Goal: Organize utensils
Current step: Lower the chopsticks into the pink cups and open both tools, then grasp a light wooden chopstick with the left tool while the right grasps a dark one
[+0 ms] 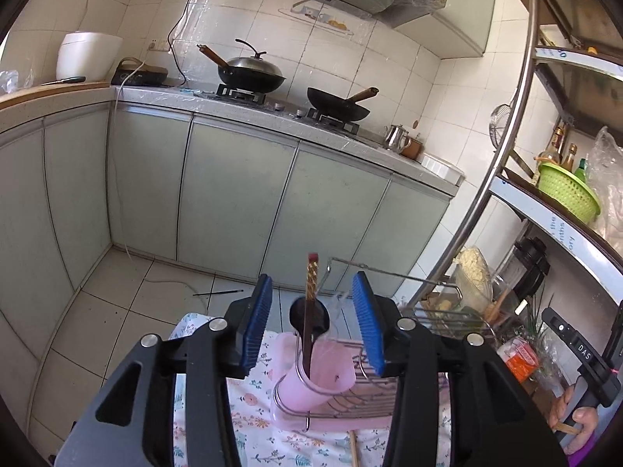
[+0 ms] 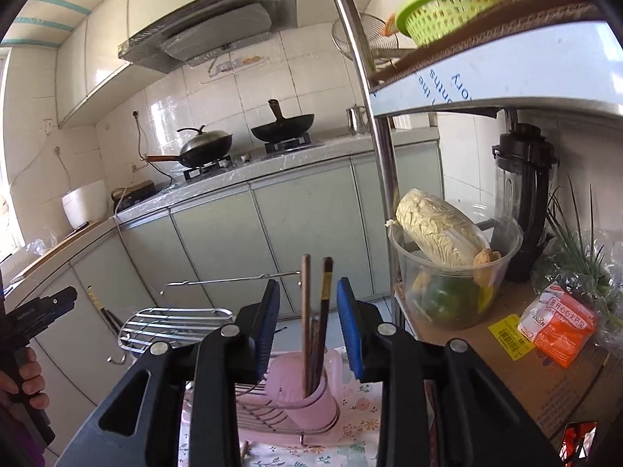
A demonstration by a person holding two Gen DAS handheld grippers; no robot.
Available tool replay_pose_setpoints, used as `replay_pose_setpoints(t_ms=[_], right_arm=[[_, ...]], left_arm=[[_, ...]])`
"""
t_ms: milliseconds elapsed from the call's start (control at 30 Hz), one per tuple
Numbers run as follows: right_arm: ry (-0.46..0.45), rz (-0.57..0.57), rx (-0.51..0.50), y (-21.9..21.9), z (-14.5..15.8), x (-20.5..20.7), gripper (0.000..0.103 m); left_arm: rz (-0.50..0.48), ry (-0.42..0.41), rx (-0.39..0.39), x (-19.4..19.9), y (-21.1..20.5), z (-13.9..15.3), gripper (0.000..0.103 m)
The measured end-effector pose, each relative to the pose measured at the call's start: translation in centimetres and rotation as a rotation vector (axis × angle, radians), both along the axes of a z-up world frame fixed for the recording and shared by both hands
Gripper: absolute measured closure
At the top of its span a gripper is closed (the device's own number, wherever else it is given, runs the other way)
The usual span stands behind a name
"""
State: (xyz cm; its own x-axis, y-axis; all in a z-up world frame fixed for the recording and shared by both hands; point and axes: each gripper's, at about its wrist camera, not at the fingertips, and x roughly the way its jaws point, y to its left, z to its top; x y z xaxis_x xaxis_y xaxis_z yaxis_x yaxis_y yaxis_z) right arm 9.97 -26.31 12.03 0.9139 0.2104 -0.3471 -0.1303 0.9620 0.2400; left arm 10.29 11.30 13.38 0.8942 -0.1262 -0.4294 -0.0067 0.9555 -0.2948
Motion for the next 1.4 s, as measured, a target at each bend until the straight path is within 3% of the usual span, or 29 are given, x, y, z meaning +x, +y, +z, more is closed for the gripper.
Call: replay_pose_setpoints(t_ms=[133,267,500,700,833,1033,1267,1333,1400], right_arm=[[-0.005,0.033,-0.069,1.7,-1.2,-2.5,0.073],[0.069,0.106,-0.099,3.3,-3.6,-3.8,0.073],[0.254,0.178,-0.12,5.3,-9.6,-4.3,0.073],[0.393,0.222,-0.086,5.8,-14.4,-4.5,0.073],[0.469,0.23,-0.025,5.3,-16.9,-4.4,0.073],[0.476,0.234,0.024,4.2,-17.4,-4.5,0.073],[0.527,0.254,0.111,3.6,-18.1,-4.0,0.073],[0.547,0.259,0.105,3.8,-18.5,-3.9,0.073],[0.563,0.274,0.113,4.1,-18.8,-3.8,0.073]], left_arm=[[-0.042,0.008,0.002,-2.3,-1.0,-0.8,0.06],[-0.114,0.056,0.003,-4.0,-2.6,-3.0,0.06],[-0.235,0.251,0.005,-4.2,-6.3,-9.6,0.061],[-0.293,0.408,0.016,-2.9,-9.1,-14.8,0.077],[-0.299,0.513,0.021,-0.9,-10.7,-18.1,0.079],[-0.283,0.627,0.081,2.9,-13.1,-21.5,0.079],[-0.247,0.704,0.133,5.3,-14.7,-24.1,0.079],[-0.233,0.7,0.141,5.5,-14.5,-24.2,0.095],[-0.23,0.701,0.105,5.4,-13.9,-24.2,0.097]])
